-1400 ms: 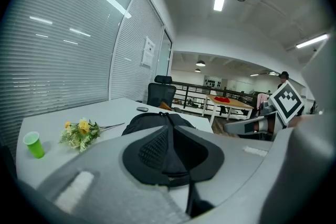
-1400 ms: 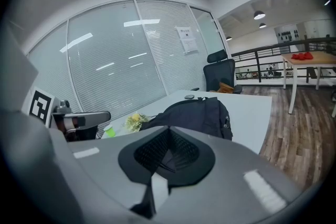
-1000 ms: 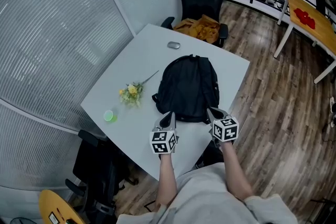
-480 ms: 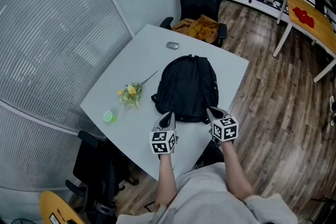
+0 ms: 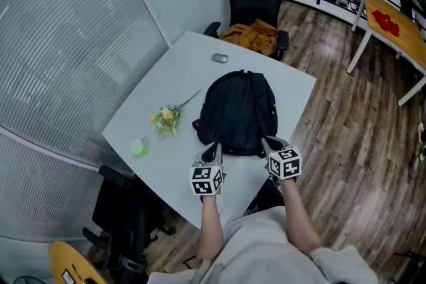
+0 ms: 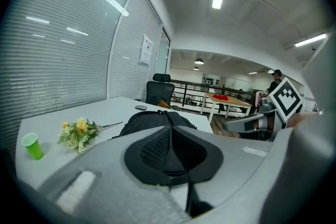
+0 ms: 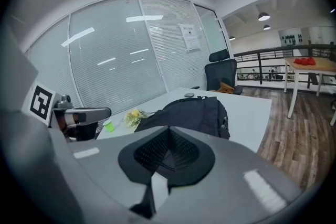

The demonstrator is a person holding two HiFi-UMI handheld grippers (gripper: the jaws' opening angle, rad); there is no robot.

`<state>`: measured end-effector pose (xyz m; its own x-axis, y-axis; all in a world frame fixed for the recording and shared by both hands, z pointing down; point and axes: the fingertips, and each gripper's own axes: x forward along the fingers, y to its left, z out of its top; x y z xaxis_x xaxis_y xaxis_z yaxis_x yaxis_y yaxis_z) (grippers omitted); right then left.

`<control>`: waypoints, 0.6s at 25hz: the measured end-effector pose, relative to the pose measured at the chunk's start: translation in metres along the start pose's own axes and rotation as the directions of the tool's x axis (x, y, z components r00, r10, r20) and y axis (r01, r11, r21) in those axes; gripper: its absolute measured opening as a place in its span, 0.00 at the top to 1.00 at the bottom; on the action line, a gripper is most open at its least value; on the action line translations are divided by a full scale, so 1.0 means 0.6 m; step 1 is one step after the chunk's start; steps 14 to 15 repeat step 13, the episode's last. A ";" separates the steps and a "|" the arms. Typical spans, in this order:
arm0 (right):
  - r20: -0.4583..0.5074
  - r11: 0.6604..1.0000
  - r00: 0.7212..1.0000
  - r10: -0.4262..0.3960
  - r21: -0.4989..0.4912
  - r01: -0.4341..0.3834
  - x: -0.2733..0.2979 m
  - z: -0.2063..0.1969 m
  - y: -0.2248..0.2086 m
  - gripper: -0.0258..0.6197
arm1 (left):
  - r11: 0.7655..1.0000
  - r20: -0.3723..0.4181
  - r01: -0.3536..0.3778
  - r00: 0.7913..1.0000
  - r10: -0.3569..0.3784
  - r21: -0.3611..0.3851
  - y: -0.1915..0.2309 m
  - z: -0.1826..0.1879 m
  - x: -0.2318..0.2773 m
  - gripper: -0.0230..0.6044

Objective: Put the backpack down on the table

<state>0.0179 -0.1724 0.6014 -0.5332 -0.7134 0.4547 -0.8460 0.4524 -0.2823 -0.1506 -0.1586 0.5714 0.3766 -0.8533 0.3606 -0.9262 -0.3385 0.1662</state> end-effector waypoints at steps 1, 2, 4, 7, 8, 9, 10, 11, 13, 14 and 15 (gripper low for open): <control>0.000 1.000 1.000 0.000 0.000 0.000 0.000 0.000 0.000 0.96 | 1.000 0.001 0.000 1.000 0.000 0.000 0.000 0.000 0.000 0.94; 0.000 1.000 1.000 0.000 0.000 0.000 0.000 -0.001 0.000 0.96 | 1.000 0.001 0.000 1.000 0.000 -0.001 -0.001 0.000 0.000 0.94; -0.001 1.000 1.000 0.001 0.001 -0.001 0.000 -0.002 -0.001 0.96 | 1.000 0.001 0.000 1.000 0.000 -0.002 -0.002 0.000 0.002 0.94; -0.004 1.000 1.000 0.002 0.002 -0.002 0.002 -0.004 -0.001 0.96 | 1.000 -0.002 0.000 1.000 0.000 -0.003 -0.002 -0.002 0.004 0.94; -0.004 1.000 1.000 0.003 0.004 -0.003 0.003 -0.004 -0.001 0.96 | 1.000 -0.002 0.000 1.000 0.000 -0.004 -0.002 -0.003 0.004 0.94; -0.003 1.000 1.000 0.003 0.005 -0.003 0.003 -0.005 -0.001 0.96 | 1.000 -0.002 0.001 1.000 -0.001 -0.004 -0.002 -0.004 0.005 0.94; -0.002 1.000 1.000 0.003 0.006 -0.003 0.003 -0.005 -0.001 0.96 | 1.000 -0.002 0.001 1.000 -0.001 -0.005 -0.002 -0.004 0.005 0.94; -0.001 1.000 1.000 0.003 0.006 -0.003 0.003 -0.005 -0.001 0.96 | 1.000 -0.002 0.000 1.000 0.000 -0.004 -0.002 -0.004 0.005 0.94; 0.001 1.000 1.000 0.004 0.007 -0.004 0.004 -0.004 -0.002 0.96 | 1.000 -0.002 -0.001 1.000 0.001 -0.004 -0.002 -0.005 0.006 0.94; 0.001 1.000 1.000 0.004 0.007 -0.004 0.004 -0.004 -0.002 0.96 | 1.000 -0.002 -0.001 1.000 0.001 -0.004 -0.002 -0.005 0.006 0.94; 0.001 1.000 1.000 0.004 0.007 -0.004 0.004 -0.004 -0.002 0.96 | 1.000 -0.002 -0.001 1.000 0.001 -0.004 -0.002 -0.005 0.006 0.94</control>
